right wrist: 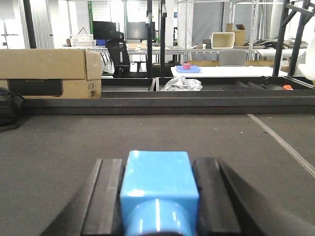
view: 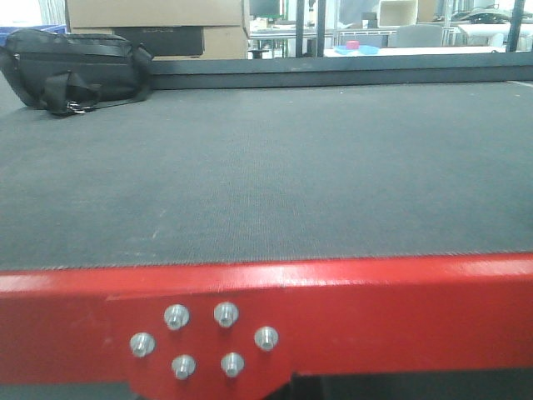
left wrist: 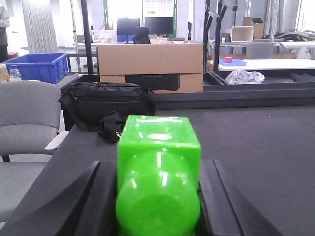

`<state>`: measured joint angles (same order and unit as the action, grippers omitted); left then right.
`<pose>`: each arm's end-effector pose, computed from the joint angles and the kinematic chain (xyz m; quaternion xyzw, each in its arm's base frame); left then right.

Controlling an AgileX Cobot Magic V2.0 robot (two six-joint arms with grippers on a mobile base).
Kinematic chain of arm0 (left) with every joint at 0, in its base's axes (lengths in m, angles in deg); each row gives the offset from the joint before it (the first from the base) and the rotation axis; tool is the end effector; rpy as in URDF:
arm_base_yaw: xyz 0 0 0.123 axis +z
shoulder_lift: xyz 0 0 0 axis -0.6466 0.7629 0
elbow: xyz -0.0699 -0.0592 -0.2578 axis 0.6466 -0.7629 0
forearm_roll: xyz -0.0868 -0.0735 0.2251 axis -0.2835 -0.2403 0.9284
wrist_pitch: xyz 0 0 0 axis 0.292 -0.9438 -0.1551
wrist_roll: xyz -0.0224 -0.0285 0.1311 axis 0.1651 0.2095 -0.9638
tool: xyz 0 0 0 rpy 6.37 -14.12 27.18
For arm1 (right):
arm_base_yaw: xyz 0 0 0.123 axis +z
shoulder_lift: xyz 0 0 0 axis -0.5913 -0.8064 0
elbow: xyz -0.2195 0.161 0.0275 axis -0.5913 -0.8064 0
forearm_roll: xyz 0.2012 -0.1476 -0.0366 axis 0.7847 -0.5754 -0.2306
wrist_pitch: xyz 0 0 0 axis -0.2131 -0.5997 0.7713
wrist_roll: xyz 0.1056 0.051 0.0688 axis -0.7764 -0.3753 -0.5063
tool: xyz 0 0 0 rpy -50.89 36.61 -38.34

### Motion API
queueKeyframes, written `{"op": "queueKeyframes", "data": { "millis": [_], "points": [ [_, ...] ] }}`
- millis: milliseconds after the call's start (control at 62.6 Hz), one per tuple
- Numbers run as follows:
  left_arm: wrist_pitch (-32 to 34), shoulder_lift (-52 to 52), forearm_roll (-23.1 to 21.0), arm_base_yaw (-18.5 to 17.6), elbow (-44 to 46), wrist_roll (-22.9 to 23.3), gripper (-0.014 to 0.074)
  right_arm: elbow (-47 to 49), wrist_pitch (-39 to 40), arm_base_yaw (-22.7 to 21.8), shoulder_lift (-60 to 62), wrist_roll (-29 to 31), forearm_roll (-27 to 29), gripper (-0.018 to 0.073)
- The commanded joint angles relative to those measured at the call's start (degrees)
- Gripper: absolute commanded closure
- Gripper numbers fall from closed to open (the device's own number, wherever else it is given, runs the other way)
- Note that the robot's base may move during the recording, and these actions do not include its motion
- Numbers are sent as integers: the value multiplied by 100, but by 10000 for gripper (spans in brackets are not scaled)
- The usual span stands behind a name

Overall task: Grab block from conveyor and place in blue bin
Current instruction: 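Drive the base away from the conveyor toward the blue-bin shelving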

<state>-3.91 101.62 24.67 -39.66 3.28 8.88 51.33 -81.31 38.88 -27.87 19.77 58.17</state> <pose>0.1411 0.0016 0.3499 0.0137 0.6929 0.0221 0.7206 0.1512 0.0087 0.3469 -0.0017 0.6896 0.0406 0.7230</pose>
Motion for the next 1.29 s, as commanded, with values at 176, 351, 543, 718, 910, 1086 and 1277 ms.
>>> {"op": "queueKeyframes", "data": {
  "millis": [176,351,543,718,910,1086,1277],
  "points": [
    [112,-34,0,36,-16,14,708,-23,143,-20,28,-3,-50,721],
    [114,-45,0,36,-16,14,708,-23,143,-20,28,-3,-50,721],
    [114,-56,0,36,-16,14,708,-23,143,-20,28,-3,-50,721],
    [114,-56,0,36,-16,14,708,-23,143,-20,28,-3,-50,721],
    [125,-57,0,36,-16,14,708,-23,143,-20,28,-3,-50,721],
    [125,-57,0,36,-16,14,708,-23,152,-20,28,-3,-50,721],
    [125,-57,0,36,-16,14,708,-23,152,-20,28,-3,-50,721]
  ]
}}
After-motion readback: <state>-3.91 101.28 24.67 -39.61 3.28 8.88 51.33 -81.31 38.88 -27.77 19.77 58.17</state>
